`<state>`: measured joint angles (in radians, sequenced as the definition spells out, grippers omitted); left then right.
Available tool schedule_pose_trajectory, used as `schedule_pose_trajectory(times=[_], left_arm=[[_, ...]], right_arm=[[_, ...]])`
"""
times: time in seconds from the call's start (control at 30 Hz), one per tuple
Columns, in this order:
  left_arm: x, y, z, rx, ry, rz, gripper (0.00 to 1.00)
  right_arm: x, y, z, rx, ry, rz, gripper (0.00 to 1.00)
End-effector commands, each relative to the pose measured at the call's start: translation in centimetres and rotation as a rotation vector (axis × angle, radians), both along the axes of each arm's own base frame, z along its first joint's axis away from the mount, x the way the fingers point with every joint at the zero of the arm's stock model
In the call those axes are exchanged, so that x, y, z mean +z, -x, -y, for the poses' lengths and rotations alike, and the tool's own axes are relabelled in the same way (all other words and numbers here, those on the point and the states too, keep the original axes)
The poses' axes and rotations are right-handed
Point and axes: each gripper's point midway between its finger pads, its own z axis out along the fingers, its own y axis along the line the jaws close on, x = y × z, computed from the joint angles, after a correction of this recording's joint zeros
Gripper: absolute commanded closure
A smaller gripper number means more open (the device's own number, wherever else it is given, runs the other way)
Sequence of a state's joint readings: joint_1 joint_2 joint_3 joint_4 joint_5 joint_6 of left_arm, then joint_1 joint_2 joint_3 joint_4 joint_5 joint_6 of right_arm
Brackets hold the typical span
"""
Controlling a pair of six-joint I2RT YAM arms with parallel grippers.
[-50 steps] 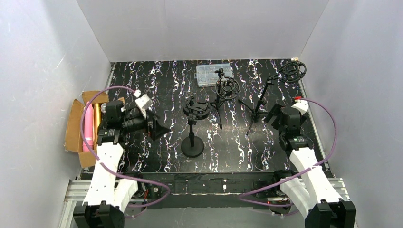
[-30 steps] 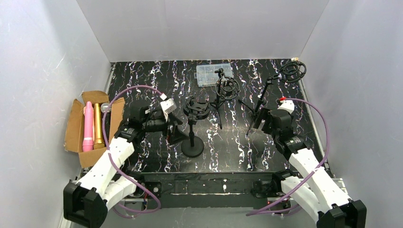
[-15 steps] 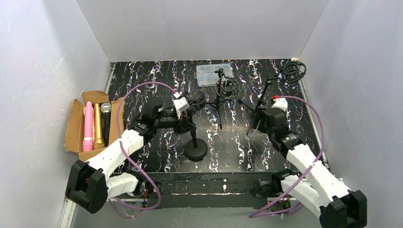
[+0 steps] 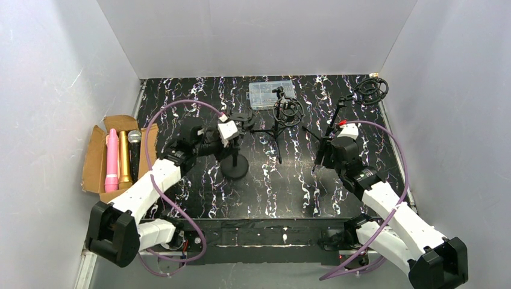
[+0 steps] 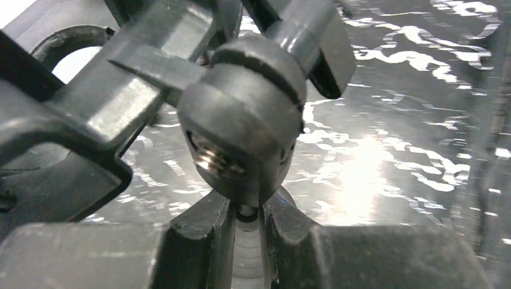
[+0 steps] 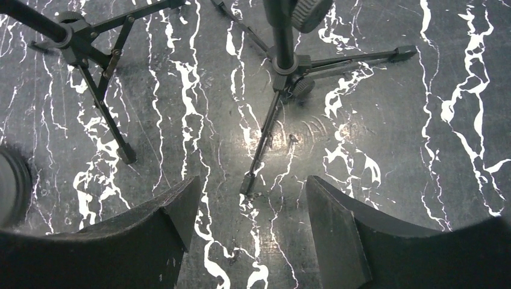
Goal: Attach the microphones to the stand
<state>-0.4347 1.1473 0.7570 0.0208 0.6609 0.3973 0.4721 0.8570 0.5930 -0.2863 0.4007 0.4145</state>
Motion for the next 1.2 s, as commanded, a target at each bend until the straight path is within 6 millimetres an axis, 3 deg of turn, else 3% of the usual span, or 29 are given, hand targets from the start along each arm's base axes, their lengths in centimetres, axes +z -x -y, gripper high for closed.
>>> schedule_pose_trajectory(times=[0.0, 0.23, 0.43, 0.57, 0.73, 0.77, 0.8, 0.83, 0.87, 0.97, 1.1, 1.17], left_arm=[[4.9, -7.2, -2.9, 0.104, -0.050, 0.275, 1.00], [7.2, -15.5, -5.9, 0.202, -0.045, 0.307, 1.00], [7.6, -23.6, -8.5, 0.333, -0.020, 0.261, 1.00], [5.9, -26.6, -10.1, 0.385, -0.029, 0.237, 1.00], [3.0, -28.3, -12.3, 0.471, -0.045, 0.186, 1.00], [2.7, -28.4, -12.6, 0.485, -0.053, 0.180, 0.96], [2.2, -28.6, -13.1, 0.508, -0.066, 0.176, 0.85], [2.1, -28.9, -13.6, 0.540, -0.079, 0.174, 0.65], [2.0, -28.9, -14.0, 0.570, -0.082, 0.162, 0.55], [2.3, -27.6, -14.1, 0.579, -0.071, 0.138, 0.38], [3.0, -25.0, -13.6, 0.572, -0.029, 0.093, 0.06], [3.2, -23.6, -13.5, 0.561, -0.024, 0.073, 0.04]], right_arm=[[2.8, -1.1, -1.2, 0.023, -0.024, 0.087, 0.26], [2.7, -1.1, -2.3, 0.056, -0.017, 0.098, 0.24], [2.4, -0.9, -3.8, 0.119, -0.029, 0.112, 0.20], [2.2, -0.9, -5.2, 0.183, -0.050, 0.114, 0.19], [1.9, -1.2, -6.7, 0.237, -0.063, 0.117, 0.17], [2.0, -1.3, -7.0, 0.247, -0.065, 0.121, 0.17], [2.2, -1.5, -7.5, 0.261, -0.070, 0.132, 0.16], [2.2, -1.5, -7.8, 0.275, -0.068, 0.135, 0.16], [2.5, -1.8, -8.3, 0.291, -0.075, 0.152, 0.15], [2.8, -2.4, -9.5, 0.338, -0.075, 0.185, 0.14], [3.2, -3.8, -11.0, 0.372, -0.085, 0.239, 0.13], [3.1, -4.7, -11.8, 0.378, -0.093, 0.246, 0.13]])
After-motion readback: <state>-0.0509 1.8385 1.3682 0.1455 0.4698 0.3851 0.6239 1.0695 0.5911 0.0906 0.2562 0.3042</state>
